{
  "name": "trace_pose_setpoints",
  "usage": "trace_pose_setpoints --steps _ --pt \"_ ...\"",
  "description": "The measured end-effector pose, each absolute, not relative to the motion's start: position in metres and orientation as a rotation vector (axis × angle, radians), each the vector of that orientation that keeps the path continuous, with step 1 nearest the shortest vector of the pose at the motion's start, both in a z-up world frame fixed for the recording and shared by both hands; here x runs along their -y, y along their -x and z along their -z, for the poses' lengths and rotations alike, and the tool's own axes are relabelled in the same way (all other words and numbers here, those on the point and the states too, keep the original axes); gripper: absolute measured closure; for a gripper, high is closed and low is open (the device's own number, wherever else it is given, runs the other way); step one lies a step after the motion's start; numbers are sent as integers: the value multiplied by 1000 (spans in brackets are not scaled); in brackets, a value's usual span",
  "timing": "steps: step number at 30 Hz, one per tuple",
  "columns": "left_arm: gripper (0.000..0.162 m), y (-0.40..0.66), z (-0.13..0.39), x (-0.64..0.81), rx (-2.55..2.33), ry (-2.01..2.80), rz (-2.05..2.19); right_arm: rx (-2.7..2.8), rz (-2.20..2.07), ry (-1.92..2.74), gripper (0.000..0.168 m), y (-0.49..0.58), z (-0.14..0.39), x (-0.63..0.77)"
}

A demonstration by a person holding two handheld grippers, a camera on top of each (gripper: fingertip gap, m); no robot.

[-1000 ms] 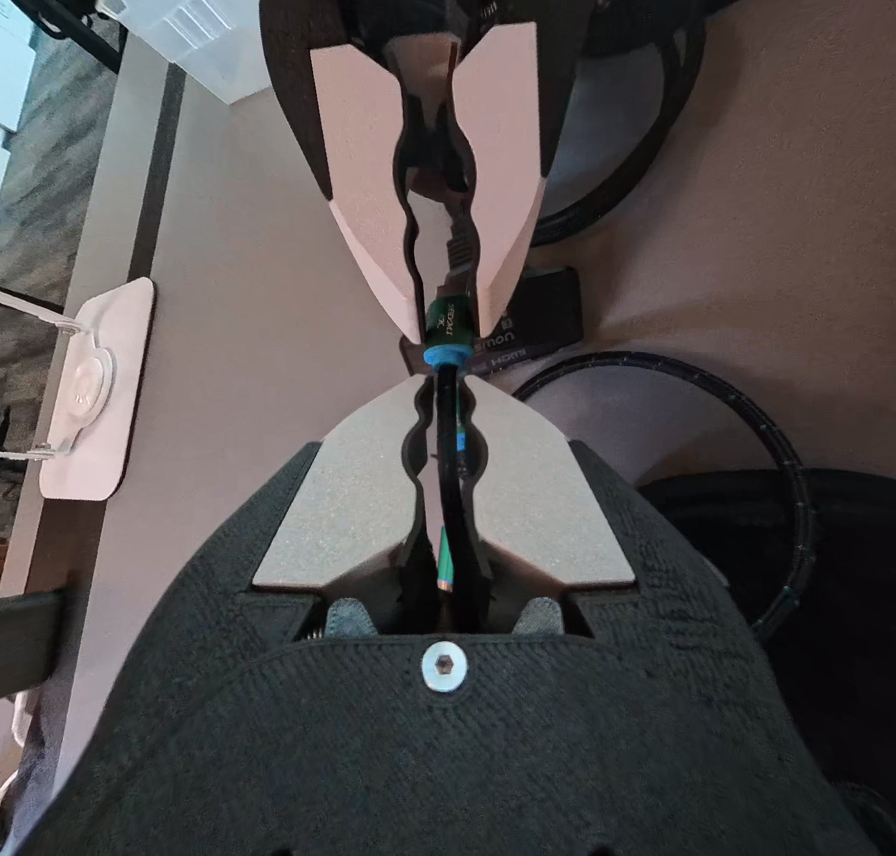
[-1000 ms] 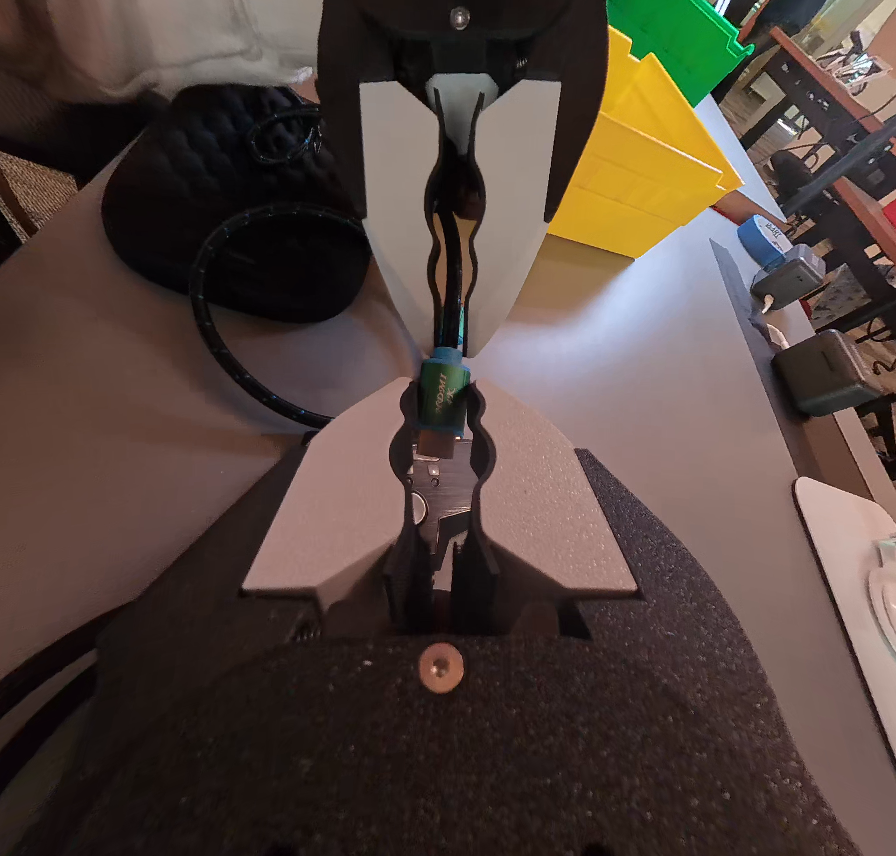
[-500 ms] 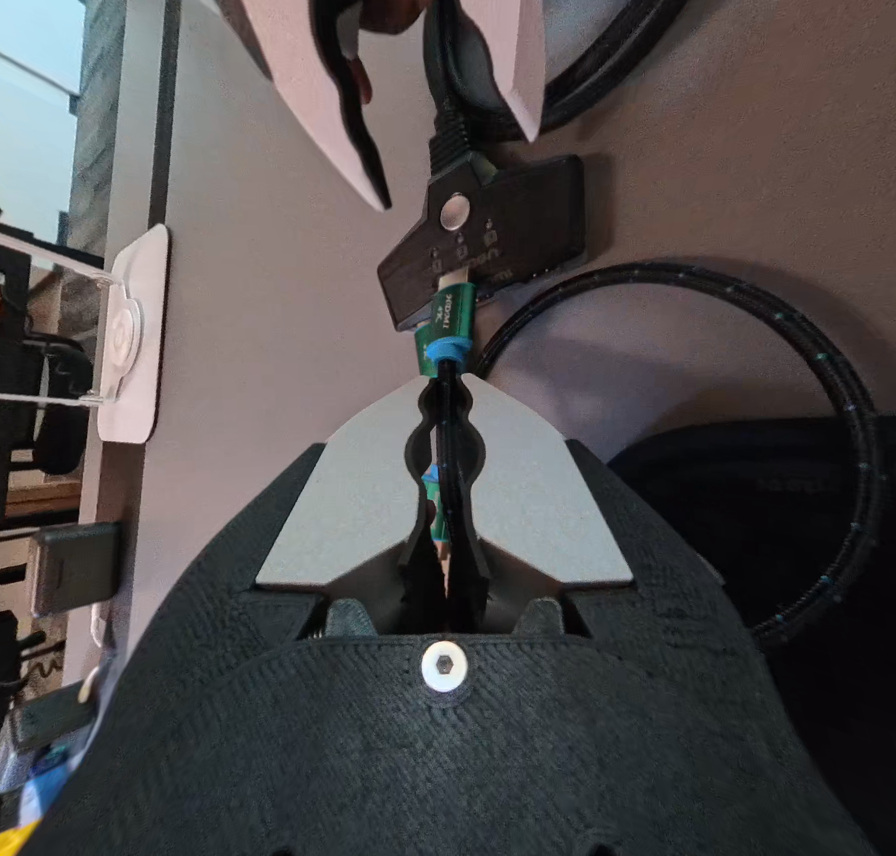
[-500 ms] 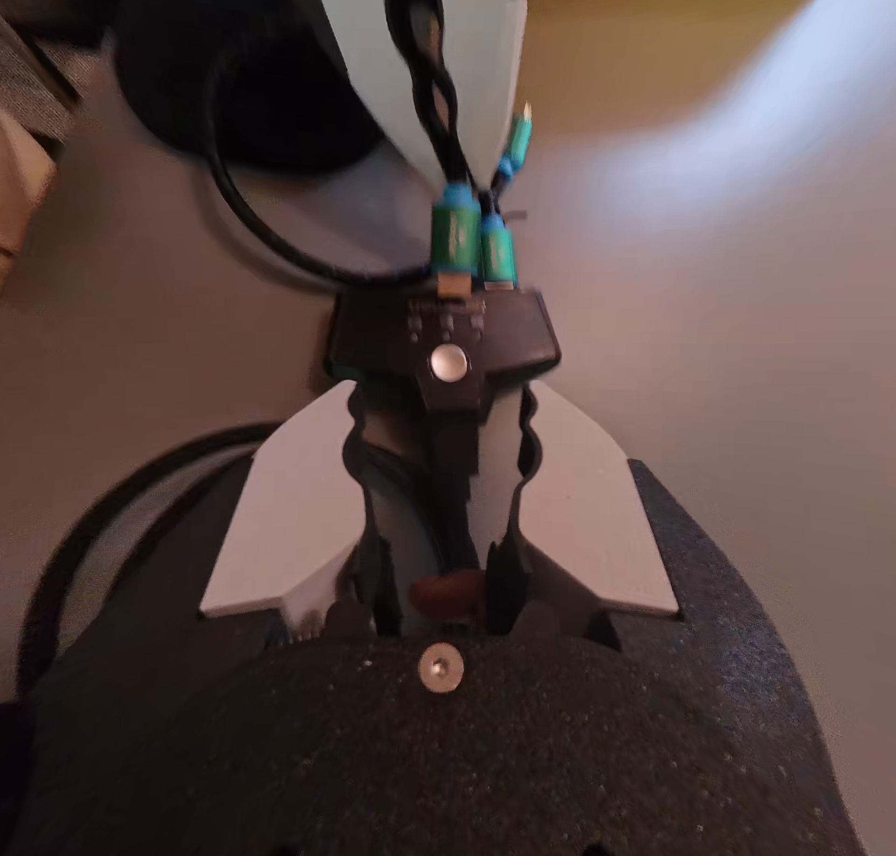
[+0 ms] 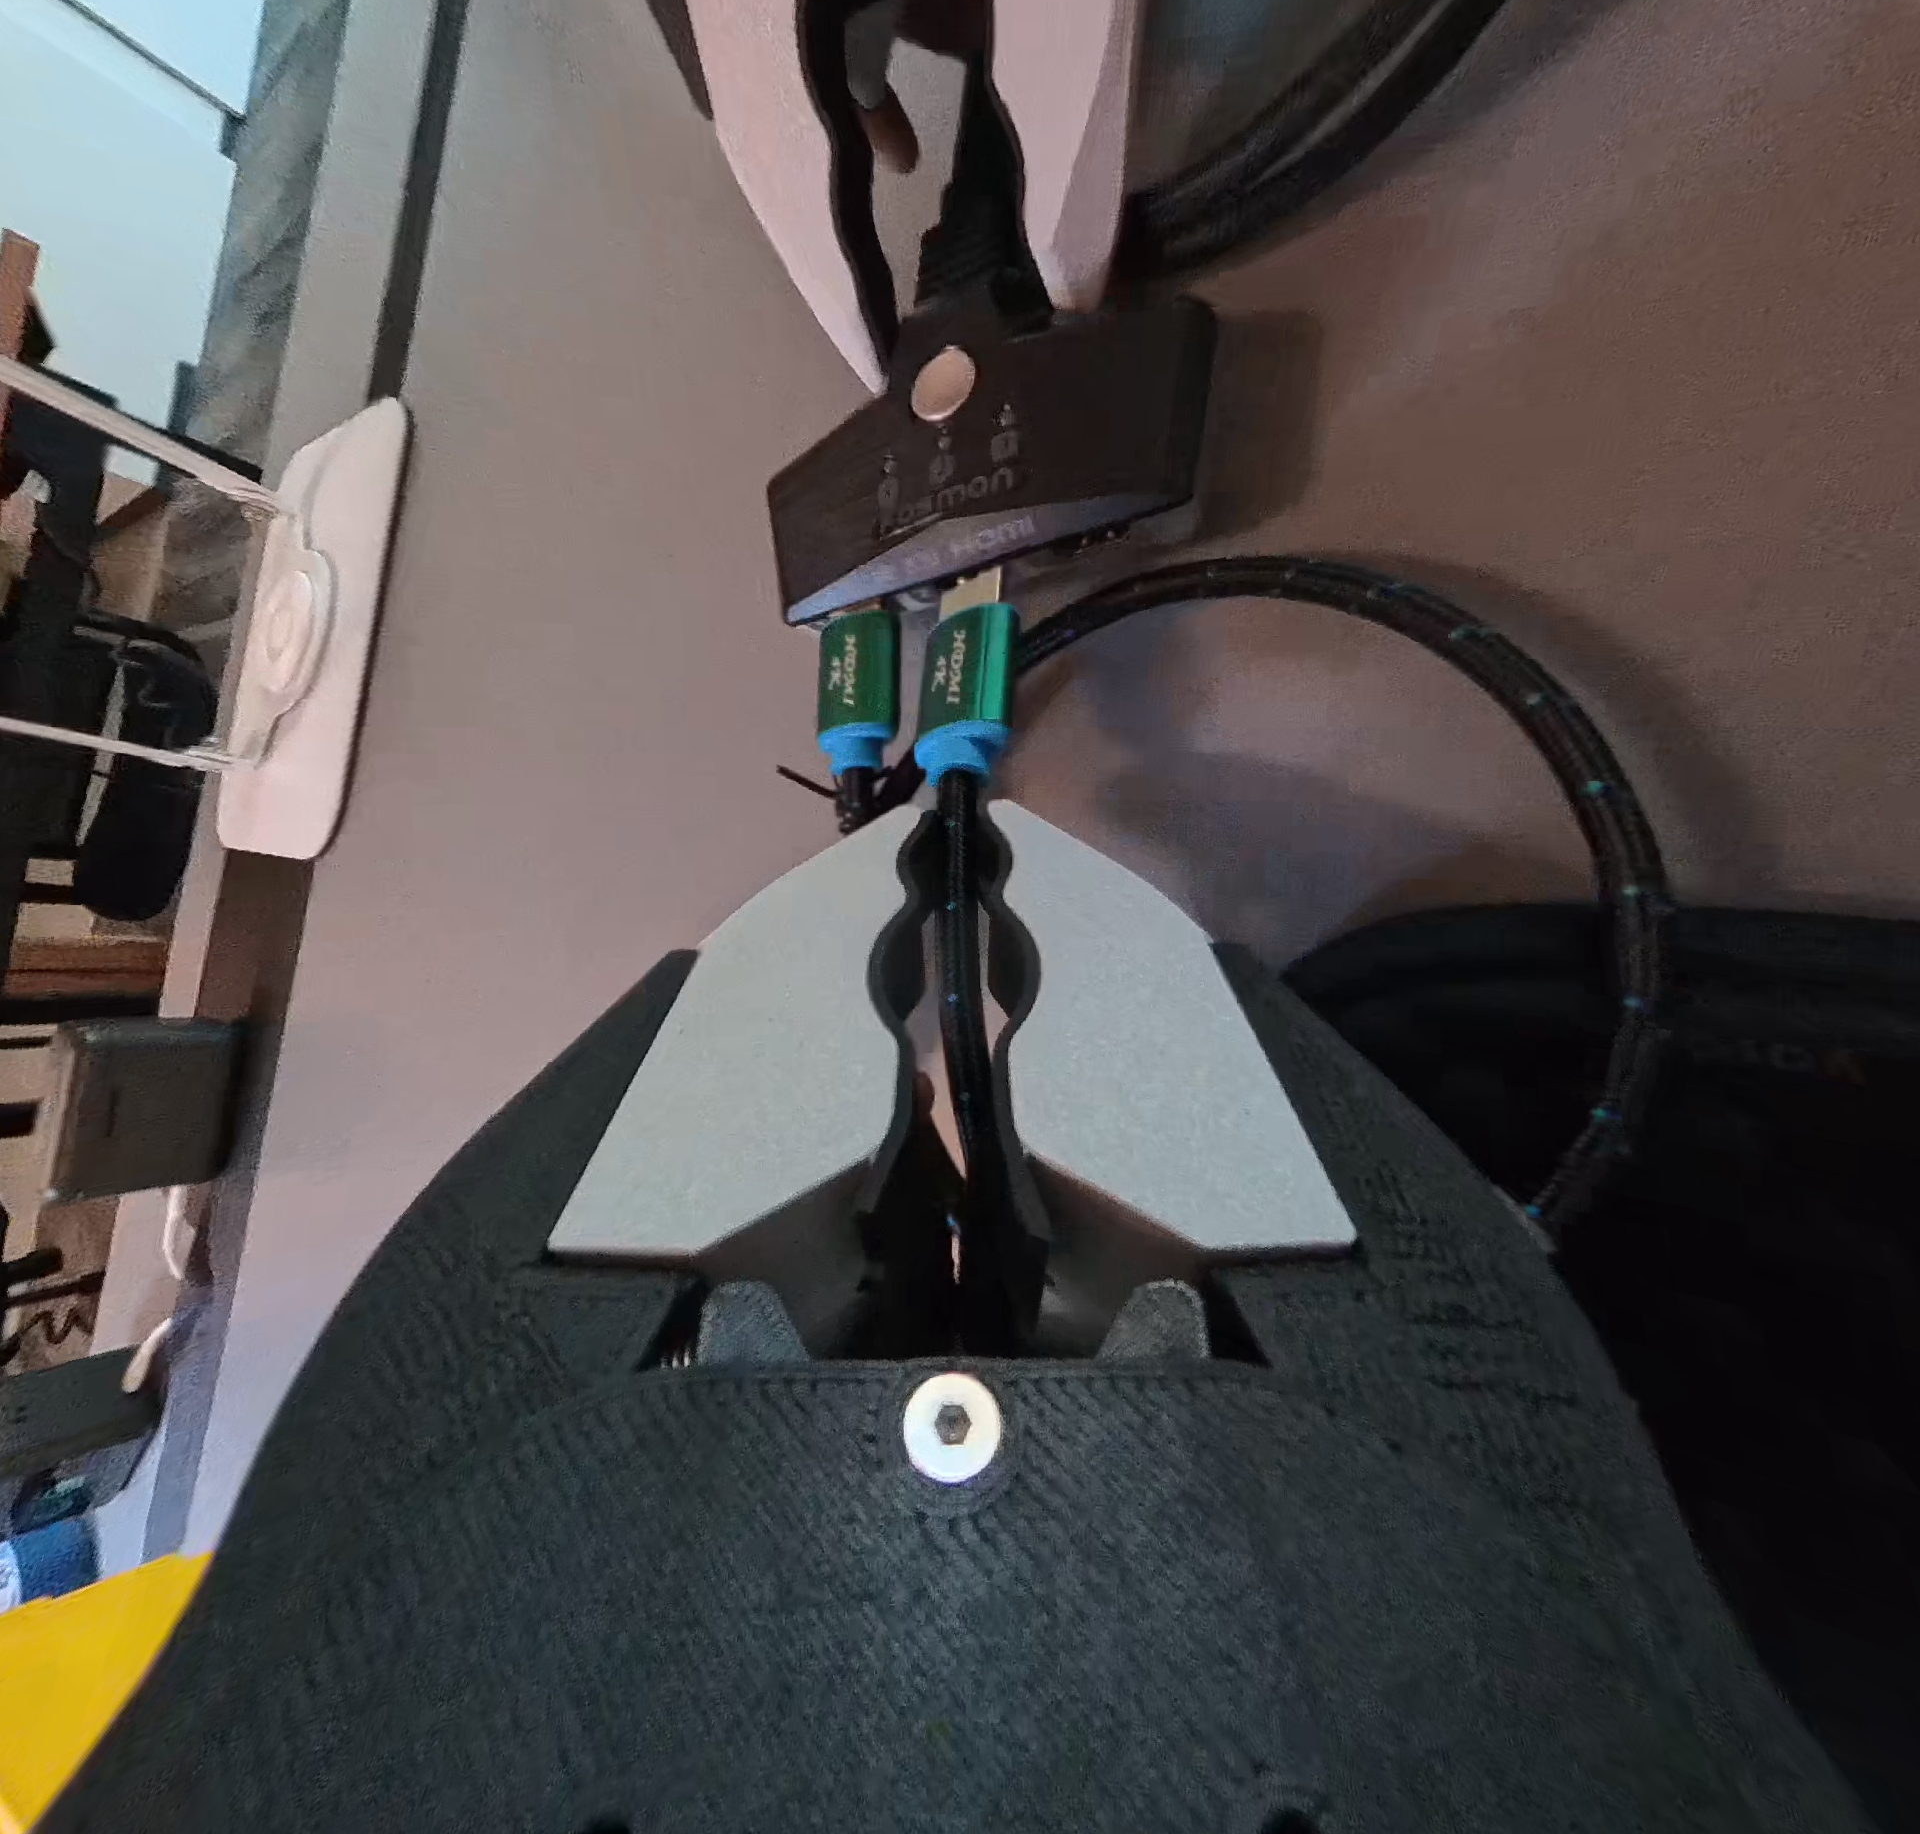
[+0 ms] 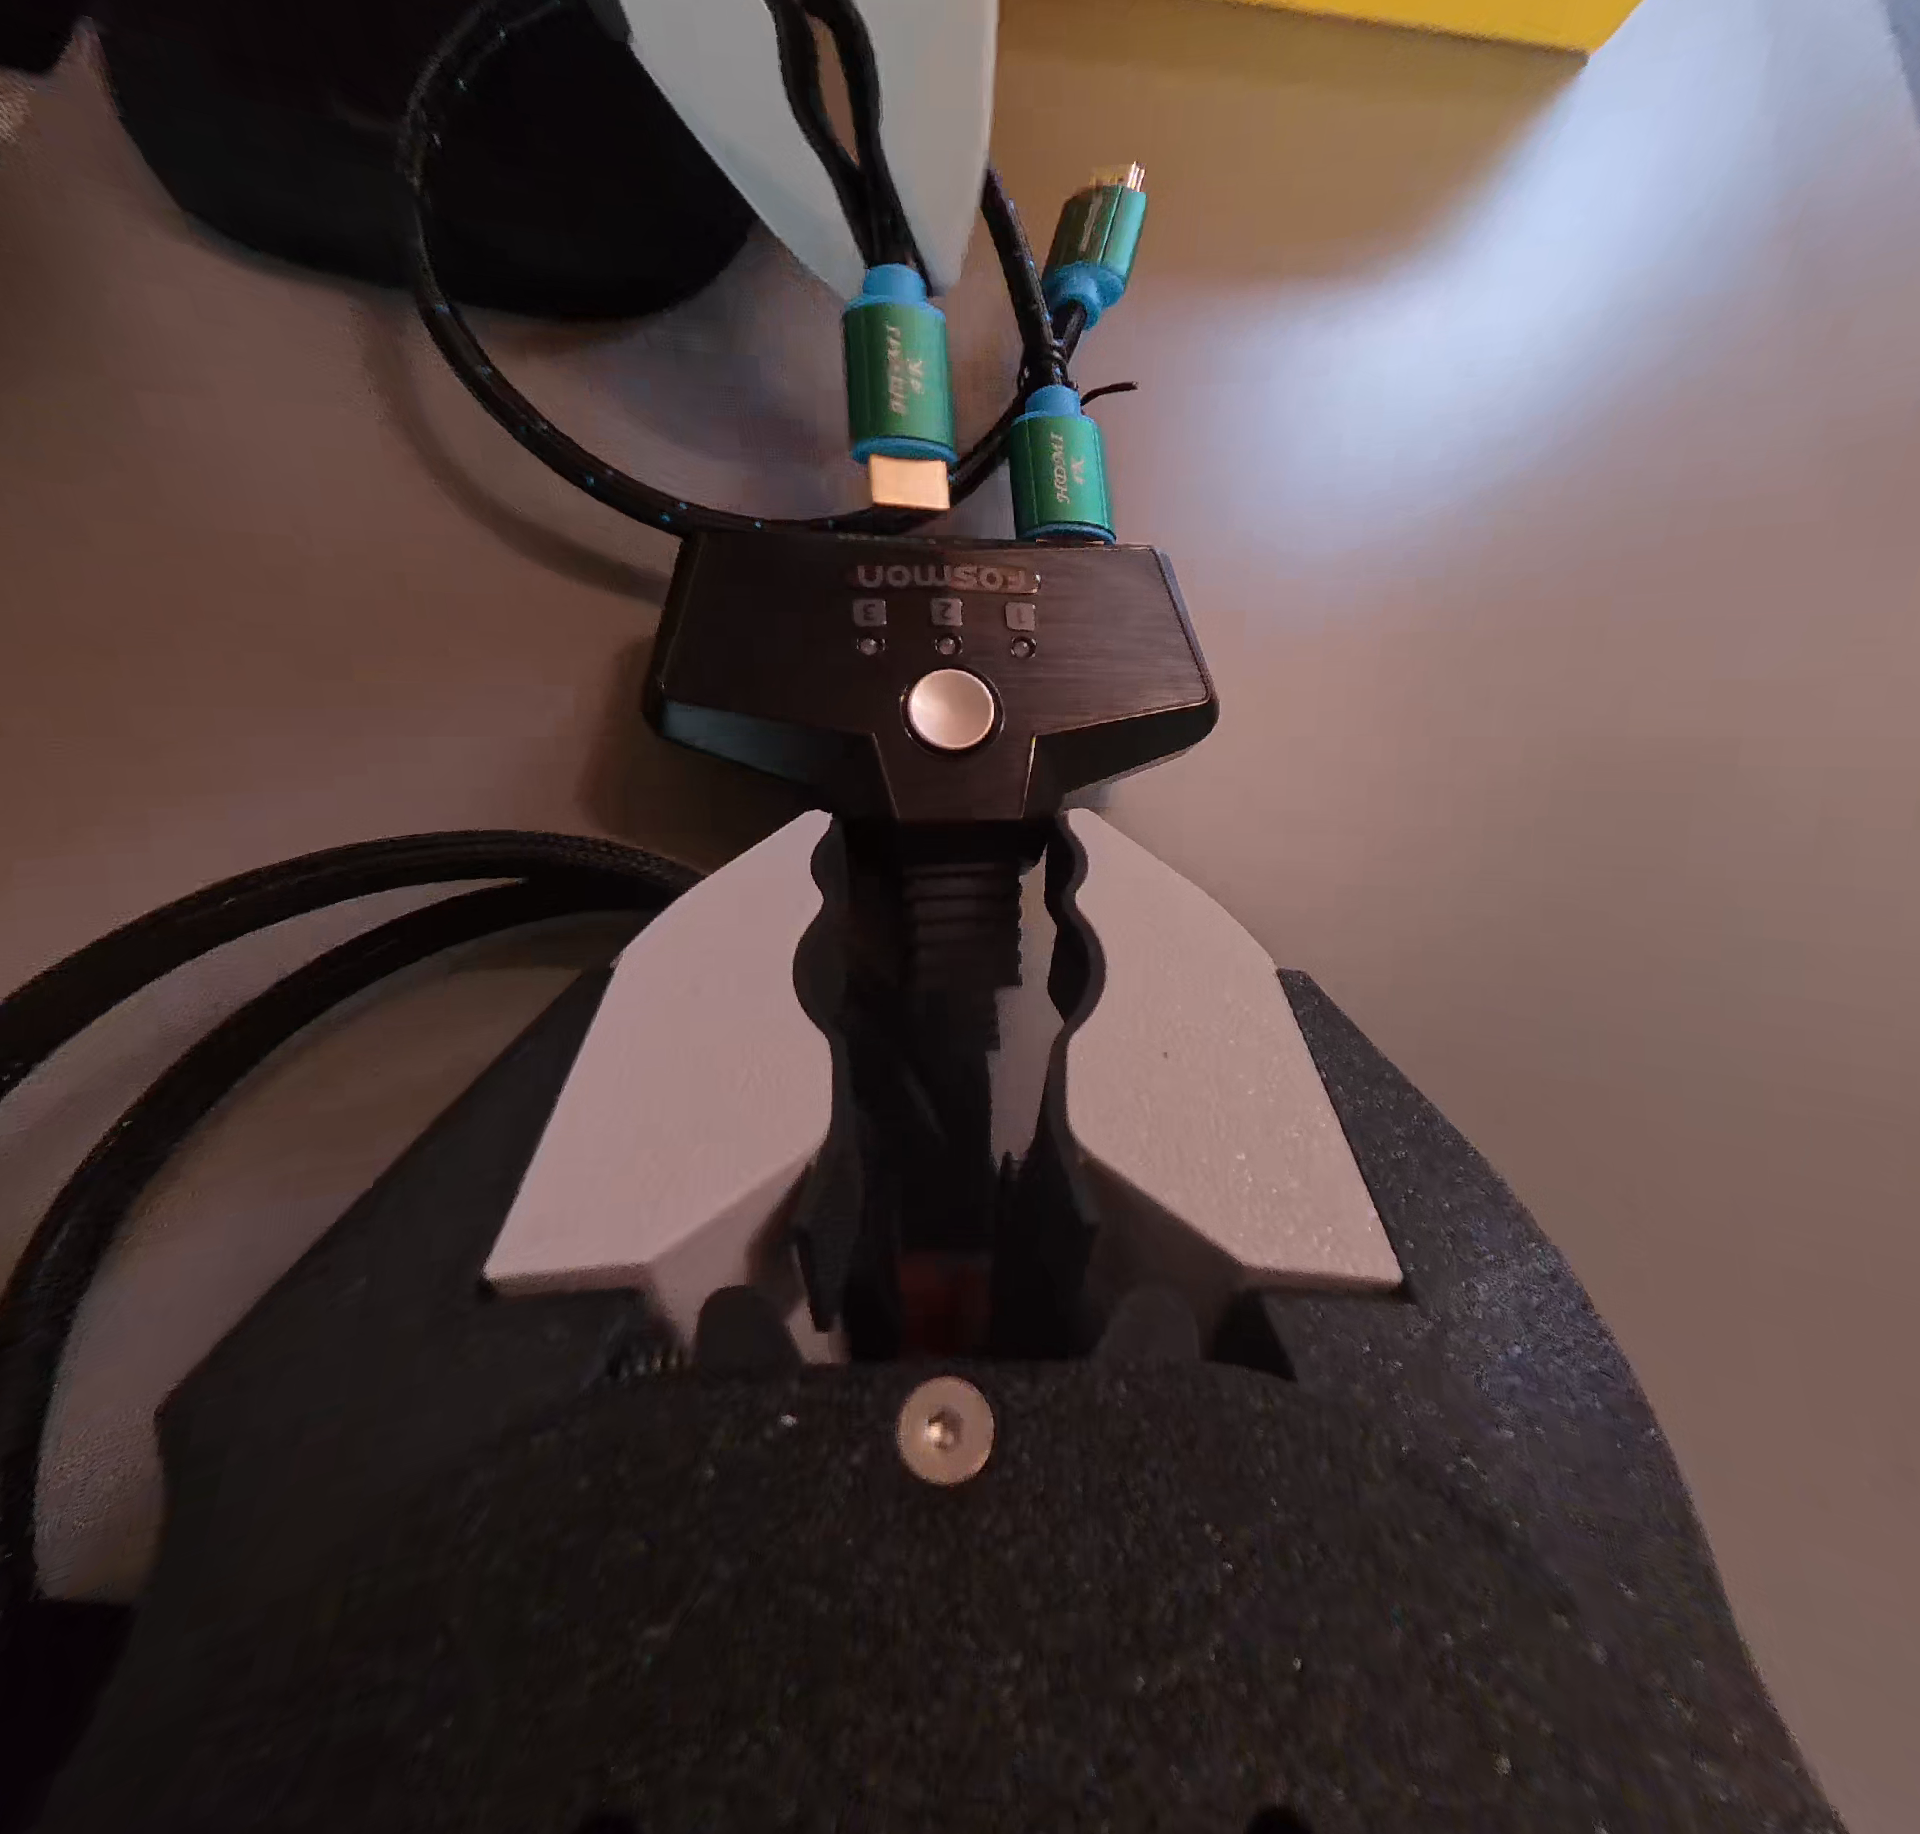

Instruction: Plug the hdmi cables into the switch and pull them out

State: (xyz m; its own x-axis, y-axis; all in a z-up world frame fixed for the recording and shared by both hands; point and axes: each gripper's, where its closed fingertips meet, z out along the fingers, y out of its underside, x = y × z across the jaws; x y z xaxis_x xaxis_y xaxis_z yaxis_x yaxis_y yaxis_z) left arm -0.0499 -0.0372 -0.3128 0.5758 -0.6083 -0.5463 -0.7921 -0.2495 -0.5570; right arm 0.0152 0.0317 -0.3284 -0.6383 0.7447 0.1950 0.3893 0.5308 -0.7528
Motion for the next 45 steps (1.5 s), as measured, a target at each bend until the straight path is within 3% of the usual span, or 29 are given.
trace_pose_setpoints --steps 14,33,45 --pt "155 49 295 33 -1219 1815 -622 2220 -1125 868 131 -18 313 -27" --pt "155 43 299 30 -1127 1804 -508 2185 -1125 859 132 -17 308 -28" --pt "159 47 333 23 -1169 1969 -498 2321 -887 906 131 -12 334 -28"
